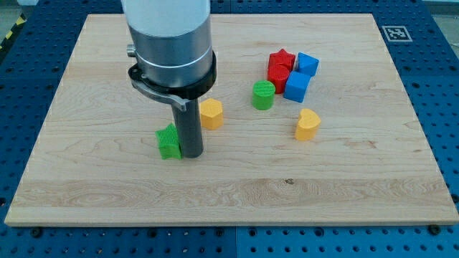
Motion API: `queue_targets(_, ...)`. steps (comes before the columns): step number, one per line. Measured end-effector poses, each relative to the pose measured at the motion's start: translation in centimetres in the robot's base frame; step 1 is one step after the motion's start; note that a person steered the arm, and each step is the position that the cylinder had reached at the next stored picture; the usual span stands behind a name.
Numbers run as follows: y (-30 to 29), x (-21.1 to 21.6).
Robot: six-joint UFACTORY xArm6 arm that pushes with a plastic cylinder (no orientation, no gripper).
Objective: Push the yellow heart a bit up
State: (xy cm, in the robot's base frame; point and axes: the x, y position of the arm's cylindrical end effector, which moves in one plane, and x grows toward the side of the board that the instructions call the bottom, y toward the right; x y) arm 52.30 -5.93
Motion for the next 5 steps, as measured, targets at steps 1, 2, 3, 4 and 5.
queue_targets(1,5.2,0.9)
queue_targets(2,12.1,1.1)
queue_targets(3,17.7,1.1)
queue_targets(4,19.2,-0.9)
queue_targets(5,19.2,-3.9)
